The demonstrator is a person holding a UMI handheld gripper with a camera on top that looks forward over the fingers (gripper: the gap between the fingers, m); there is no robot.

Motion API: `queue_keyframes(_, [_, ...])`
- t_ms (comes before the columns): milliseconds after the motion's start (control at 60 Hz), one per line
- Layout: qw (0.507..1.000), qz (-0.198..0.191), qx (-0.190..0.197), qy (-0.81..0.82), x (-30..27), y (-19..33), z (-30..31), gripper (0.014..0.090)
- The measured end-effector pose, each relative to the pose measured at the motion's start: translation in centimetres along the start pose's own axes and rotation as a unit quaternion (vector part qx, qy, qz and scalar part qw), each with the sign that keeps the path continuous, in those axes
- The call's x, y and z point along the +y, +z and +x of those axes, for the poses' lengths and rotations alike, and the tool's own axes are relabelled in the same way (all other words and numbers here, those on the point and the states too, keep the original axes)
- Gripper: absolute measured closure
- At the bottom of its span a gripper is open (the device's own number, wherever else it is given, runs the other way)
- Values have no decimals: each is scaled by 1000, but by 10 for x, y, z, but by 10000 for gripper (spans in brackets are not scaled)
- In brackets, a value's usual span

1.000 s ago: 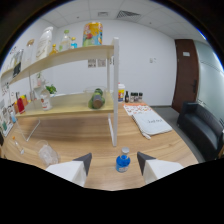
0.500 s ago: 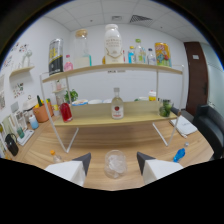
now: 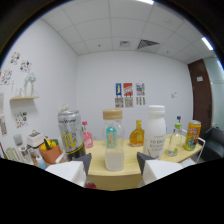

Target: Make me a cup of Mount Fuji.

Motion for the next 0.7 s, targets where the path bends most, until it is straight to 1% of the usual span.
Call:
queue_keyframes(100, [1000,0,7,-4,-13,27,3,234])
queue_keyframes(133, [1000,-3,8,-4,-15,34,3,279])
queue_keyframes(217, [1000,-17,10,-2,-14,47,2,424])
queue_keyframes(283, [1000,-24,11,6,-11,54,3,615])
queue_keyframes(367, [1000,-26,12,8,-12,53,3,635])
queue_keyframes(500, [1000,-25,-5,0,-18,46,-4,654])
queue_keyframes(633, [999,12,-34,-10,-45,18,-11,661])
queue_keyframes(700, [999,20,-42,1,-47,-4,-12,663])
